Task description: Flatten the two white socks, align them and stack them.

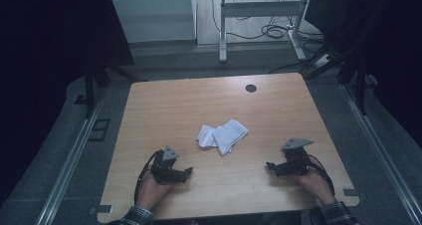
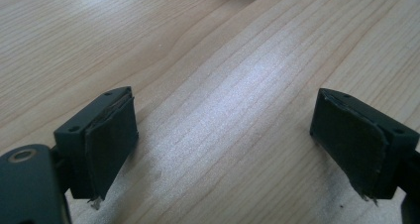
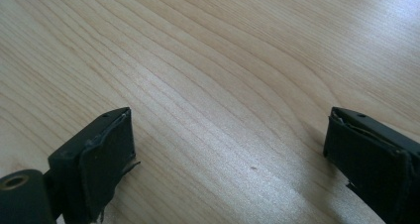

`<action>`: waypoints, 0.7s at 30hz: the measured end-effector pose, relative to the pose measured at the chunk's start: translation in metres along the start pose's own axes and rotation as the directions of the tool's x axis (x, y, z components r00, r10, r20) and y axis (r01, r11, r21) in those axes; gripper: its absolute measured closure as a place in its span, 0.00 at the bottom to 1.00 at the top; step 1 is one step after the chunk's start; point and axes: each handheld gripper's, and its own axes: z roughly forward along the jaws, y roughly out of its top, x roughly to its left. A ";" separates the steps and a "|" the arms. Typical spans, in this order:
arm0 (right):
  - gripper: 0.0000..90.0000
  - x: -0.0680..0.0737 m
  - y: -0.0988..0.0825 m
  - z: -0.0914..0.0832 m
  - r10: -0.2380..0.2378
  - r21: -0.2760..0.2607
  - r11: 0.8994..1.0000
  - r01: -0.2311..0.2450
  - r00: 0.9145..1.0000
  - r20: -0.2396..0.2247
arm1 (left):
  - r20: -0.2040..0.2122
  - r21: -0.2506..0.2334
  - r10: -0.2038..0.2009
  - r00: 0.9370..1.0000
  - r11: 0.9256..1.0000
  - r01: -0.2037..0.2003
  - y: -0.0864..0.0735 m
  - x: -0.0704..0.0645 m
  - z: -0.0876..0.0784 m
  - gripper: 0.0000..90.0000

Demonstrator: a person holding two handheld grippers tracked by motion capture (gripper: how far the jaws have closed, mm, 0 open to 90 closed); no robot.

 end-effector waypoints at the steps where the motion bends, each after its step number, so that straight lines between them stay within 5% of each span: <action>1: 0.06 0.000 0.002 0.000 -0.002 0.013 1.000 0.002 1.000 -0.001 | 0.000 0.001 -0.001 1.000 1.000 0.001 0.000 0.000 0.000 0.12; 12: 0.07 0.000 0.006 -0.001 -0.007 0.029 1.000 0.008 1.000 -0.029 | -0.009 -0.002 -0.010 1.000 1.000 0.010 0.001 -0.001 0.001 0.12; 21: 0.07 0.003 0.016 -0.007 0.012 -0.029 1.000 -0.013 0.999 -0.046 | -0.010 -0.001 -0.007 1.000 1.000 0.007 0.001 -0.001 0.001 0.12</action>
